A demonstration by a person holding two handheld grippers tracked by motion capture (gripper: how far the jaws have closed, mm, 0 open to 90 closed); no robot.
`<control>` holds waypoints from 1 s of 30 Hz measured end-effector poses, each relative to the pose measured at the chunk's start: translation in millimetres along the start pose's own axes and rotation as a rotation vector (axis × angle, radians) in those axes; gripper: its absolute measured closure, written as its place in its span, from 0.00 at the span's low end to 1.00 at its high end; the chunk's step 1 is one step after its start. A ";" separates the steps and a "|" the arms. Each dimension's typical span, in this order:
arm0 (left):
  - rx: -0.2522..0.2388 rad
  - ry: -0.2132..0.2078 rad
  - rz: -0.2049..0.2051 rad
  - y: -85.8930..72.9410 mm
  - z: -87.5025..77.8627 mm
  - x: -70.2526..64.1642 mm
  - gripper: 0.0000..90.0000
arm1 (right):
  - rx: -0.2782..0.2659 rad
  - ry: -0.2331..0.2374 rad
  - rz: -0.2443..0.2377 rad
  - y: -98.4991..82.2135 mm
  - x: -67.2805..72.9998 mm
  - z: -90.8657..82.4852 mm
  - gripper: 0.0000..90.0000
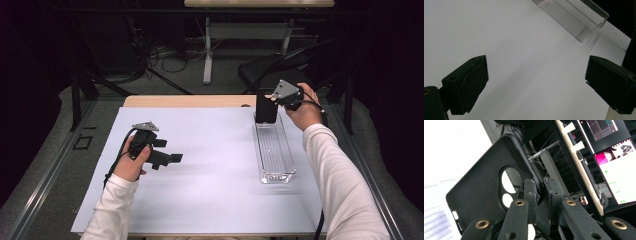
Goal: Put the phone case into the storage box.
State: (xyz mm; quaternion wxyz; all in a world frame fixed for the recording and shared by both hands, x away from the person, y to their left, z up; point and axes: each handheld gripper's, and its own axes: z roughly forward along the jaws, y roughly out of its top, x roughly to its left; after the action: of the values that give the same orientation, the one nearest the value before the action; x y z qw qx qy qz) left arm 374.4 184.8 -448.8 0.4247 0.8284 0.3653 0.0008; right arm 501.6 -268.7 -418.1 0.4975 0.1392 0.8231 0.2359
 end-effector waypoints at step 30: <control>0.007 -0.002 -0.007 -0.8 2.0 0.2 0.06 | 0.006 -0.013 -0.007 -9.2 17.2 10.1 0.90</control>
State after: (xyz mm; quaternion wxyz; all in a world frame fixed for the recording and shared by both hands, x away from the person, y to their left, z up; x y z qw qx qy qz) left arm 374.7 183.8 -450.7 0.4220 0.8286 0.3679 -0.0029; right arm 502.6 -266.0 -439.8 0.5032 0.1391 0.8211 0.2307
